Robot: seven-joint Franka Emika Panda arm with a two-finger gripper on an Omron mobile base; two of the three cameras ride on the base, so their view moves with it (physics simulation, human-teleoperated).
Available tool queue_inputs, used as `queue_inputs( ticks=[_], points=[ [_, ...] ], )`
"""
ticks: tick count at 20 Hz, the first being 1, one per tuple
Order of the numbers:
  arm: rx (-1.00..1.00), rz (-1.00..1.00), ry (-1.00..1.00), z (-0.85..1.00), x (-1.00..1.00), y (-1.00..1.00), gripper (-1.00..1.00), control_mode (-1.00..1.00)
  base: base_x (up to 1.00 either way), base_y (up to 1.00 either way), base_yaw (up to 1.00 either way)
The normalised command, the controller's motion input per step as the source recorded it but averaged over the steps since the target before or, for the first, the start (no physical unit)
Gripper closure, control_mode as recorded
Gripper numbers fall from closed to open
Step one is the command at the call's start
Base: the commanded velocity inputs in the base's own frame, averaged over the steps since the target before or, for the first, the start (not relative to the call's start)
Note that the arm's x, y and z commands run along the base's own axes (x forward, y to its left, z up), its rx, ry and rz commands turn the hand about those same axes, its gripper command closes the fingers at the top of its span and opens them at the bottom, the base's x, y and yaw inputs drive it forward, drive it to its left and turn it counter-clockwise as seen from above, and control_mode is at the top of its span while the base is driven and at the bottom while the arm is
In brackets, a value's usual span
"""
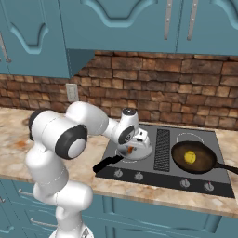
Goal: Place both pans onto different burners. Then place the lemon and the chicken drumstick on different pans.
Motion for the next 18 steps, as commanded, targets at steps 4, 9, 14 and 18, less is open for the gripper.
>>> queue_inputs(
  ticks=[4, 9, 14, 18],
  points=[
    [0.00, 0.00, 0.00, -0.11, 0.13, 0.00, 1.00, -1.00, 0.00, 0.00, 0.00],
    [0.00, 0.00, 0.00, -0.04, 0.08, 0.00, -1.00, -1.00, 0.00, 0.00, 0.00],
    [0.00, 0.00, 0.00, 0.00, 0.00, 0.00, -1.00, -1.00, 0.00, 0.00, 0.00],
    [0.00, 0.00, 0.00, 0.07, 0.00, 0.00, -1.00, -1.00, 0.00, 0.00, 0.00]
  ],
)
